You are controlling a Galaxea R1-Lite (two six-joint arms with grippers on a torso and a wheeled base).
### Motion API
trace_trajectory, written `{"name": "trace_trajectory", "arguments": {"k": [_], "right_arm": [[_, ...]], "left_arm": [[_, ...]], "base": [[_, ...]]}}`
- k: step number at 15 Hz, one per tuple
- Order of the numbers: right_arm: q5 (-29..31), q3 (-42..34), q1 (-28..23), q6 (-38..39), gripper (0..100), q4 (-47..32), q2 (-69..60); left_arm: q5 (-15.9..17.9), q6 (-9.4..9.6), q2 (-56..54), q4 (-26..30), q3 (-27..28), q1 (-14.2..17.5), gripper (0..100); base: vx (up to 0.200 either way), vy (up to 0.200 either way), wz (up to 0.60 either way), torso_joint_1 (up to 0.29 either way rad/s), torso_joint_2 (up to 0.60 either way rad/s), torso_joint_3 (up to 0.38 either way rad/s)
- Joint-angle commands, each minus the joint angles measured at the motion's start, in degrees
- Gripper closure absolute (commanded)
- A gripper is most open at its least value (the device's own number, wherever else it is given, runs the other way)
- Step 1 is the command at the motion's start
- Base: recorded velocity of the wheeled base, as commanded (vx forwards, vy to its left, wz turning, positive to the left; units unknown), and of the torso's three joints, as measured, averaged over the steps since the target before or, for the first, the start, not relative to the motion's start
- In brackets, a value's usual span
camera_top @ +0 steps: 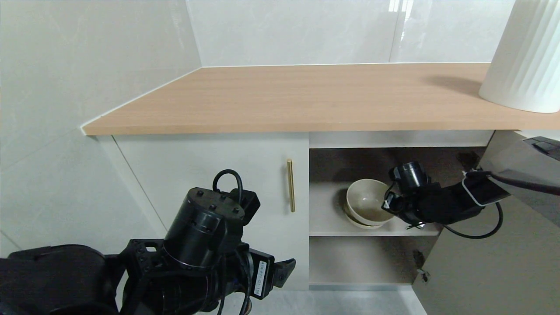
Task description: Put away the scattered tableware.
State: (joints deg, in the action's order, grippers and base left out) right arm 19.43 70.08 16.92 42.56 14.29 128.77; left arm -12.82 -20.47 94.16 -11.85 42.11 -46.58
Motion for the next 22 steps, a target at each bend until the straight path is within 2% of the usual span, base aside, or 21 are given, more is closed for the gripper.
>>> {"name": "trace_trajectory", "arguments": {"k": [1, 11, 12, 18, 19, 21, 22], "right_arm": [[0.08, 0.49, 0.04, 0.07, 100, 0.04, 0.78], [0.52, 3.04, 0.39, -0.11, 100, -0.05, 2.36], [0.78, 3.13, 0.31, -0.11, 0, -0.05, 2.72], [0.34, 1.11, 1.54, -0.11, 0, -0.66, -1.24], [-0.62, -0.91, 2.5, -0.37, 0, -0.75, -4.67], [-6.16, -5.04, 5.49, -0.72, 0, -2.86, -13.72], [-8.8, -5.4, 6.9, -1.07, 0, -7.96, -19.52]], "left_arm": [[-0.01, -0.01, 0.06, -0.02, -0.01, 0.0, 0], [-0.01, -0.1, -0.03, -0.02, -0.01, 0.09, 0], [-0.01, -0.01, -0.03, -0.02, -0.01, 0.09, 0], [-0.01, -0.1, -0.12, -0.02, -0.01, 1.23, 0], [-0.01, -0.1, -1.0, -0.02, -0.09, 2.11, 0], [0.08, -0.45, -3.19, 0.07, -1.33, 3.78, 0], [-0.01, -0.89, -5.04, 0.07, -2.29, 5.01, 0]], "base": [[0.0, 0.0, 0.0, 0.0, 0.0, 0.0], [0.0, 0.0, 0.0, 0.0, 0.0, 0.0], [0.0, 0.0, 0.0, 0.0, 0.0, 0.0], [0.0, 0.0, 0.0, 0.0, 0.0, 0.0], [0.0, 0.0, 0.0, 0.0, 0.0, 0.0], [0.0, 0.0, 0.0, 0.0, 0.0, 0.0], [0.0, 0.0, 0.0, 0.0, 0.0, 0.0]]}}
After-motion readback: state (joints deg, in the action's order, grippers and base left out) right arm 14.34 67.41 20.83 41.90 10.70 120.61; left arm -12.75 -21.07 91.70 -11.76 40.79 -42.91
